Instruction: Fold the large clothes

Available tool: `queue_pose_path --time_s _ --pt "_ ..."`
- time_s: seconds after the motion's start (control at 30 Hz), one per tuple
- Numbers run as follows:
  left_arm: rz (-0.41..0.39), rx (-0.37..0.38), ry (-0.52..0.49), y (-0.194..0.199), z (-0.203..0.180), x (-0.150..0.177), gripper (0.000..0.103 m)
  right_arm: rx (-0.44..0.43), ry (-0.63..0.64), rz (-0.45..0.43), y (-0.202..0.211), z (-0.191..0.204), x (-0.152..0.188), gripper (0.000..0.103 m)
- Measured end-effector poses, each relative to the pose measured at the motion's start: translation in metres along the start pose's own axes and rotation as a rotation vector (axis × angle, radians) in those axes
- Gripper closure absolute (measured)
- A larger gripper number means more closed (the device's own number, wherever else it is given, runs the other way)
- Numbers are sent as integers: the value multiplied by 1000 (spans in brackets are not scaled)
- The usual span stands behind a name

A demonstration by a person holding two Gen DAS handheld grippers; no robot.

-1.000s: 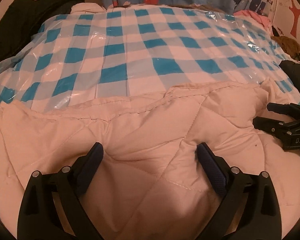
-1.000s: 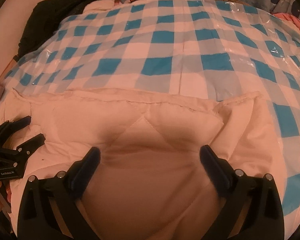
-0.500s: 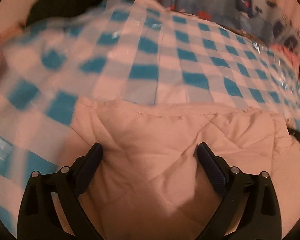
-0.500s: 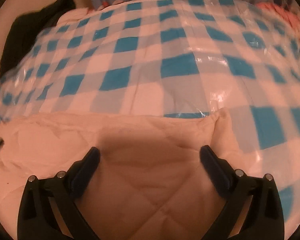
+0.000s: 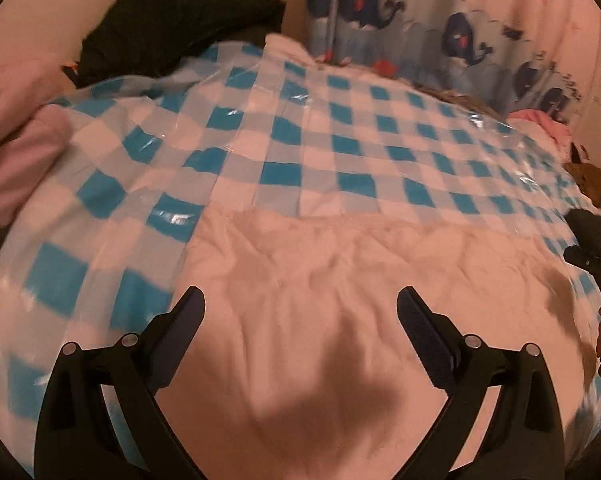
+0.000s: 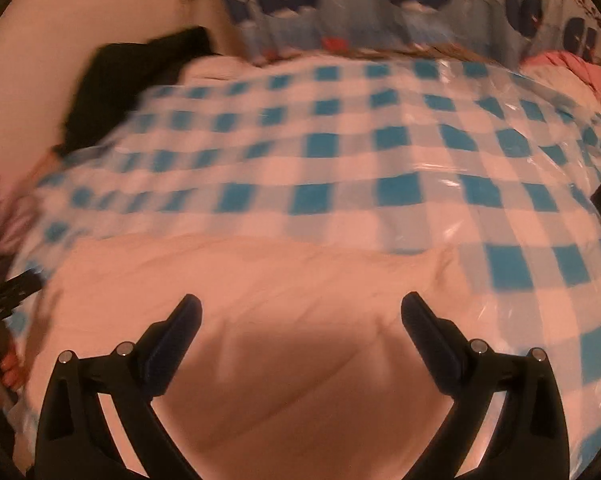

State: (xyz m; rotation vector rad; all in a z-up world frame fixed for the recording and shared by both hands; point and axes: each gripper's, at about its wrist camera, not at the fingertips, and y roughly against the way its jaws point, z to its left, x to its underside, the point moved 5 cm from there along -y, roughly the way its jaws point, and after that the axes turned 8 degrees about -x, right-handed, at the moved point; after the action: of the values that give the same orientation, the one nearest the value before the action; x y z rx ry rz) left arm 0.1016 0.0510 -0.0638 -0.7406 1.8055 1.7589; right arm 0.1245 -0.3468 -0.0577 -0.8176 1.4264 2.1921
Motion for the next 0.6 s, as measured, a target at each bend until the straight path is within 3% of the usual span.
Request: queue_pose_path --time_s 0.1,0.17,0.23,0.3,0.4,0.47,0.5,0.53,0.57,0.6 --pt "18 -34 -14 -10 5 27 10 43 5 48 -23 -9 36 7" --pt "49 7 32 -29 16 44 9 12 -12 -31 -30 -19 51 6" --pt "22 40 63 -35 20 55 8 33 14 -49 -30 -16 52 6" --pt "23 22 49 -37 17 54 8 30 9 -27 -33 -17 51 6" --pt "82 14 63 -29 25 49 8 32 -36 36 -21 -12 45 6" --pt "62 26 129 -3 42 45 8 -155 -104 -34 13 13 47 6" --pt "38 59 178 17 53 43 8 -358 -99 -37 34 45 53 6" --pt "34 74 208 33 62 44 8 -455 -72 -32 47 69 61 6" --pt "38 84 227 44 69 46 8 -532 -39 -13 56 94 72 6" --pt "46 95 246 53 74 49 8 -642 -12 75 56 127 93 6"
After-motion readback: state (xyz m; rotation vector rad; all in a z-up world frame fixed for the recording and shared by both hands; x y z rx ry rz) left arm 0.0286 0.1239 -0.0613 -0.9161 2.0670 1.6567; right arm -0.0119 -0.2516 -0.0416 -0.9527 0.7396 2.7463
